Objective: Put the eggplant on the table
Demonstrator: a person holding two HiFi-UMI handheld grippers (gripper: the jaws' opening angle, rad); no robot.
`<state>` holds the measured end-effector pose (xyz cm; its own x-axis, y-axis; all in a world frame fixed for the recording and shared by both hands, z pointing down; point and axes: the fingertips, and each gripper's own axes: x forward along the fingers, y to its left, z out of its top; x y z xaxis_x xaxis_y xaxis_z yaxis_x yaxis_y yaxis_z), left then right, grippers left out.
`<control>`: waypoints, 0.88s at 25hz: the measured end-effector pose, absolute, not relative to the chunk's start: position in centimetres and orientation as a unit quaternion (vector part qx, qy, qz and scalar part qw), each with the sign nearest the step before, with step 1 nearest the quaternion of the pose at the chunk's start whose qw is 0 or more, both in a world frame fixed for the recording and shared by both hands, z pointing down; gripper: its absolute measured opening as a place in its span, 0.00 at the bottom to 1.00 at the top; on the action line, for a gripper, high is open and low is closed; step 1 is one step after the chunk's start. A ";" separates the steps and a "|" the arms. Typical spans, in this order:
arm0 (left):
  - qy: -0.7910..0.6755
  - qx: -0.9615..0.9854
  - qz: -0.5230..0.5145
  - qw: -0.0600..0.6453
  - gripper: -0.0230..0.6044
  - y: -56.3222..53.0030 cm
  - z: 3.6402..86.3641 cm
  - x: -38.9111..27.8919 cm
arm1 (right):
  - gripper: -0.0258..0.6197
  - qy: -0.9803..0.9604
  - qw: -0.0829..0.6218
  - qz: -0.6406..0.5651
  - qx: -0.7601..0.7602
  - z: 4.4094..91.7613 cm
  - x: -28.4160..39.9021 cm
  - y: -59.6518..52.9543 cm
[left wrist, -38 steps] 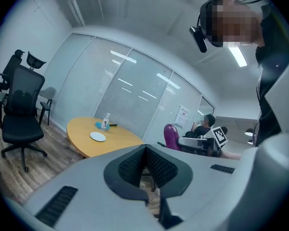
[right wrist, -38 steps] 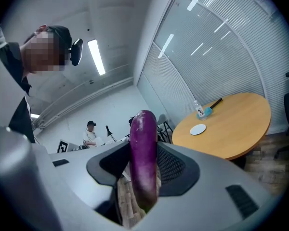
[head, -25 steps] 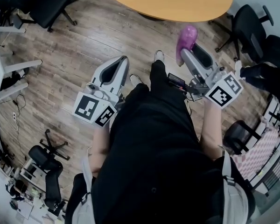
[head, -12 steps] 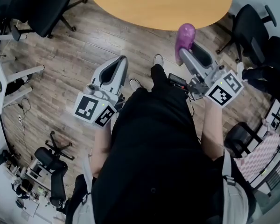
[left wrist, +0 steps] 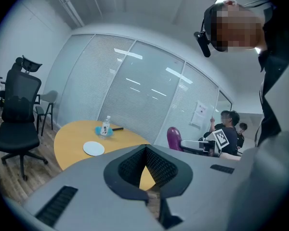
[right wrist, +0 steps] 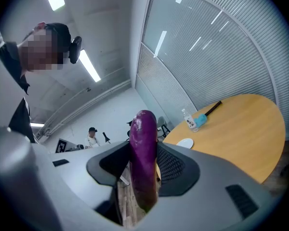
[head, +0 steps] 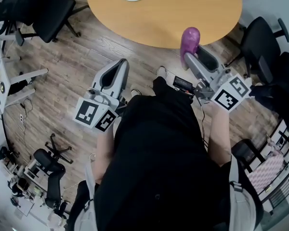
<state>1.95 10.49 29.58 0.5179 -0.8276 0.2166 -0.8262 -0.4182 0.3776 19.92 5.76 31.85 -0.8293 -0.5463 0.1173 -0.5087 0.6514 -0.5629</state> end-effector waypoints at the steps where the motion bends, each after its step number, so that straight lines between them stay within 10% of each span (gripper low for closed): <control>1: -0.493 0.841 -0.001 0.223 0.06 9.9 29.6 2.3 | 0.33 0.908 0.031 -0.302 -0.289 32.0 20.3 5.1; 22: -0.509 0.826 0.015 0.241 0.06 8.1 30.9 4.0 | 0.33 0.908 -0.001 -0.305 -0.288 34.6 21.9 1.4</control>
<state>3.97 8.15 30.90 0.4815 -0.8339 0.2697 -0.8482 -0.3658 0.3832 21.93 1.37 34.56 -0.8338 -0.5225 0.1782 -0.5240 0.6475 -0.5534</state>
